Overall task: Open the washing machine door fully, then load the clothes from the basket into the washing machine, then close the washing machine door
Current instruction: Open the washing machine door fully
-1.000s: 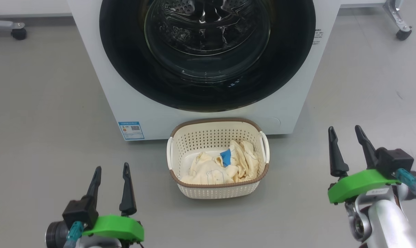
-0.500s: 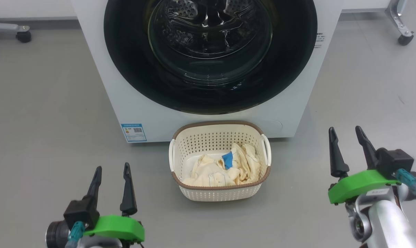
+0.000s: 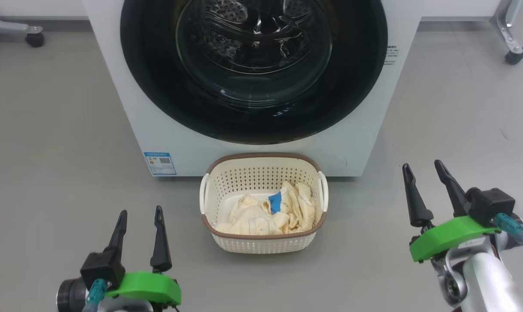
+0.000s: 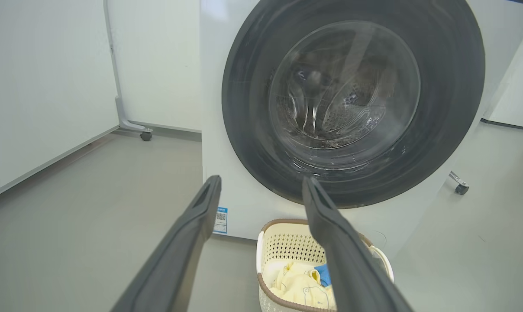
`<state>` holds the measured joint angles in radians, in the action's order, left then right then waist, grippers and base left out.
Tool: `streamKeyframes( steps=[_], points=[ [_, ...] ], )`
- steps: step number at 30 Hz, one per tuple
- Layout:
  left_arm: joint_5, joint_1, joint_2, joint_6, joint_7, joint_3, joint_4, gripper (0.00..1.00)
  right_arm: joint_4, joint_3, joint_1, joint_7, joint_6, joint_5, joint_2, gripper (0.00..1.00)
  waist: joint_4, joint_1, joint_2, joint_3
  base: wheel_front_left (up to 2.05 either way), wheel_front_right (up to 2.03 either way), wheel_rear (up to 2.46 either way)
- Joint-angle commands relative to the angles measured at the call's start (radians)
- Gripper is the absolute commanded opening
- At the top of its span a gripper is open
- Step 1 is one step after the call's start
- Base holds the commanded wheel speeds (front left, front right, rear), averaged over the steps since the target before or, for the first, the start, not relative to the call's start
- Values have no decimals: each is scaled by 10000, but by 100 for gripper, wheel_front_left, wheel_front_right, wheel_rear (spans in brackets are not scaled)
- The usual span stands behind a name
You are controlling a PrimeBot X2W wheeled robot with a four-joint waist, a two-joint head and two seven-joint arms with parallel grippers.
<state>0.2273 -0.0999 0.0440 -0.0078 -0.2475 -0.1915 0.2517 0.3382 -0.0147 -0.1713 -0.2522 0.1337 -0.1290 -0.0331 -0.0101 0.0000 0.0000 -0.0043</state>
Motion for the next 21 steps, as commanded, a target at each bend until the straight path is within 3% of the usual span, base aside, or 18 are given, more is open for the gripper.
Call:
streamKeyframes(
  steps=[1,21],
  points=[
    [-138,-430,62,21,-143,310,-313,100,-256,189,-527,-95,-30,87,-171,100,3,0,0,8,123,123,-246],
    [145,-491,62,64,-143,268,-478,100,45,104,-592,-93,-30,25,-171,100,-1,0,0,39,123,123,-246]
  ],
)
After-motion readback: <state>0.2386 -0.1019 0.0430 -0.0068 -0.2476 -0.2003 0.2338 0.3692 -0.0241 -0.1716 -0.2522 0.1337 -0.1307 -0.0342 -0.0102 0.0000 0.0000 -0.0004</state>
